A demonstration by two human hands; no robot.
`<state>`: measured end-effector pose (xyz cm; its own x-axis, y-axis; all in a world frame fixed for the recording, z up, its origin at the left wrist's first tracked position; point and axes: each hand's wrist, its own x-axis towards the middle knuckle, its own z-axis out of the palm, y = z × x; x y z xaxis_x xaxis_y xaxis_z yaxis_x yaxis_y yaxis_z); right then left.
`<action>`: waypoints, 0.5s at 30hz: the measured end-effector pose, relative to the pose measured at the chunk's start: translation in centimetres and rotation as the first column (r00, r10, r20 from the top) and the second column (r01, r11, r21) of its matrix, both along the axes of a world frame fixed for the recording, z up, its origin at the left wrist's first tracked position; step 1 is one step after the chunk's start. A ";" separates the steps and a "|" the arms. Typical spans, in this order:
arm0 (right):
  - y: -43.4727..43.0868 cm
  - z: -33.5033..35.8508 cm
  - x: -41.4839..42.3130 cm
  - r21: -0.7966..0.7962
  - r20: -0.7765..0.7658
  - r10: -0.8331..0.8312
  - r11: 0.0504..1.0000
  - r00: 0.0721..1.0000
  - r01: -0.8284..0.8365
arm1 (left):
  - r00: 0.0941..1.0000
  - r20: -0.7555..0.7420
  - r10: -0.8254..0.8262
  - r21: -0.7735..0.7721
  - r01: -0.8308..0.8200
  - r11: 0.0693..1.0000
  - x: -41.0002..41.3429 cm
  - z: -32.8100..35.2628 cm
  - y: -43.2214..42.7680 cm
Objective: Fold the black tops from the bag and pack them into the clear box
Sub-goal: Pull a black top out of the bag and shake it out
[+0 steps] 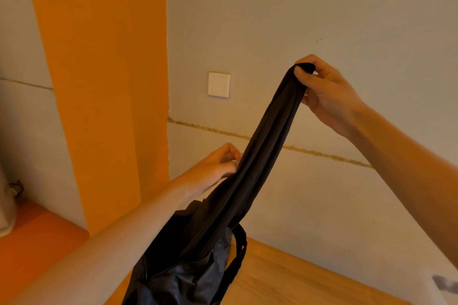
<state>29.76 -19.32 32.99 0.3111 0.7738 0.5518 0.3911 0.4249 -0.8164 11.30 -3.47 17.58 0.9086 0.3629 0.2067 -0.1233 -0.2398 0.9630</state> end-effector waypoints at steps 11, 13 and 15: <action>-1.6 1.5 1.2 -0.007 0.039 -0.071 0.997 0.997 0.071 | 0.898 0.219 0.383 0.362 -0.439 0.823 -0.3 1.3 1.9; -1.7 1.7 1.6 -0.001 0.041 -0.114 0.994 0.993 0.114 | 0.831 0.332 0.445 0.450 -0.555 0.700 -1.0 2.7 2.6; -1.9 1.8 2.0 0.016 0.028 -0.158 0.987 0.987 0.157 | 0.816 0.369 0.444 0.535 -0.577 0.617 -1.8 4.3 3.5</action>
